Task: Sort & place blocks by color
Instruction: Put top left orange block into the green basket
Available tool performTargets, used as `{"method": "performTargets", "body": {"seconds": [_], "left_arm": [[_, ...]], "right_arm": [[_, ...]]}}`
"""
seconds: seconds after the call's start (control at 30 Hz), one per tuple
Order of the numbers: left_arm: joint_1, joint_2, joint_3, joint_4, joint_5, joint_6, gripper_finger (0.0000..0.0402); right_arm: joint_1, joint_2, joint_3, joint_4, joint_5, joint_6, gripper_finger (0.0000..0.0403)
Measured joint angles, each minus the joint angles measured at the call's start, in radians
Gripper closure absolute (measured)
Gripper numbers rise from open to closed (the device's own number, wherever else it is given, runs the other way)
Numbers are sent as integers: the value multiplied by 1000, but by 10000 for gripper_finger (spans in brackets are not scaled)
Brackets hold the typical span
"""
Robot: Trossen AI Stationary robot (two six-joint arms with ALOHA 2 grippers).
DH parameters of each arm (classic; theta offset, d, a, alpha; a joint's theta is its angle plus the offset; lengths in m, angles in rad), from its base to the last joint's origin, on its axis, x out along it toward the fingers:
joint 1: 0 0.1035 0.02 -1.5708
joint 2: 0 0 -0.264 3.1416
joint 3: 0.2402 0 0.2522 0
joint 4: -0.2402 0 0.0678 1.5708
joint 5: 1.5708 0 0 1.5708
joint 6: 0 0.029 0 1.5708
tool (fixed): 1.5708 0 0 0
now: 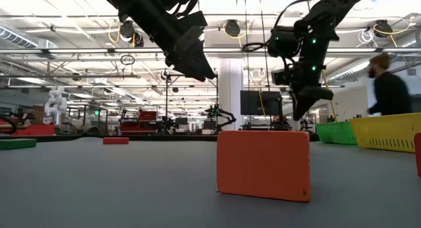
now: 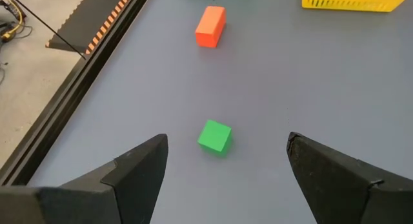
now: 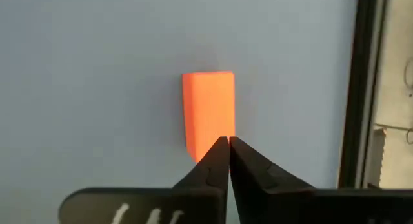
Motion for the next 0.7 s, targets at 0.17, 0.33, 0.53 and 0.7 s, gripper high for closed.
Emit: {"method": "performTargets", "body": {"seconds": [0.17,0.33,0.53,0.7], "left_arm": [[-5,0,0,-7,0,-2,82],[-6,0,0,-10,0,-2,82],[-6,0,0,-12,0,0,82],[-6,0,0,-20,1,1,82]], "right_arm": [[-15,-27,1,19,-82,21,385],[-21,-1,1,29,-106,15,303],[-21,60,1,100,-101,37,173],[-34,116,0,100,-102,65,124]]}}
